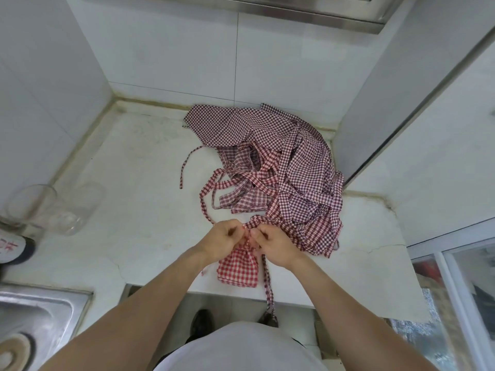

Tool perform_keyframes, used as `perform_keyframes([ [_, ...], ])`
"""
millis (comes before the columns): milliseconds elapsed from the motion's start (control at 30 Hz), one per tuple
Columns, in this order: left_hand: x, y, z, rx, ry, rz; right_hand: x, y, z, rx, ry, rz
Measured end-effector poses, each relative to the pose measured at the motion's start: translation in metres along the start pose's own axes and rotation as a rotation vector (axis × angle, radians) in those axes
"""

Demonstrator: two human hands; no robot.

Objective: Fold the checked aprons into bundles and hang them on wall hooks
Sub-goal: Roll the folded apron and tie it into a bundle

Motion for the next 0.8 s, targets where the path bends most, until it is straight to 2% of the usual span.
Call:
perform_keyframes([
  [167, -0.009, -0.008, 0.0, 0.004, 0.015, 0.163, 0.005, -0.01, -0.006, 0.081, 0.032, -0.464],
  [267, -0.02, -0.01, 0.001, 0.096, -0.189, 0.228, 0.007, -0.021, -0.008, 0.195, -0.016, -0.594],
  [333, -0.025, -0.009, 0.0, 0.164, -0.282, 0.204, 0.008, -0.024, -0.008, 0.261, -0.019, -0.608],
  [400, -0.026, -0.007, 0.0, 0.193, -0.305, 0.211, 0.007, -0.025, -0.007, 0.275, -0.001, -0.555],
  [500, -0.022, -0.005, -0.003, 0.242, -0.299, 0.178, 0.009, -0.015, -0.008, 0.211, -0.03, -0.354],
  [600, -0.017, -0.004, -0.007, 0.287, -0.302, 0.052, 0.006, -0.001, -0.01, 0.191, -0.08, -0.368],
  [800, -0.019, -0.005, -0.009, 0.29, -0.268, -0.041, -0.002, 0.014, -0.01, 0.187, 0.029, -0.321],
])
Point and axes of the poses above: each hand's wrist, its own z-axis towards the middle knuckle, its own x-axis out of the back of the hand, y = z × x, the point moved 2 cm from there along z, towards the middle knuckle, and after that the axes turned 4 degrees about -y, right-handed, at the moved point
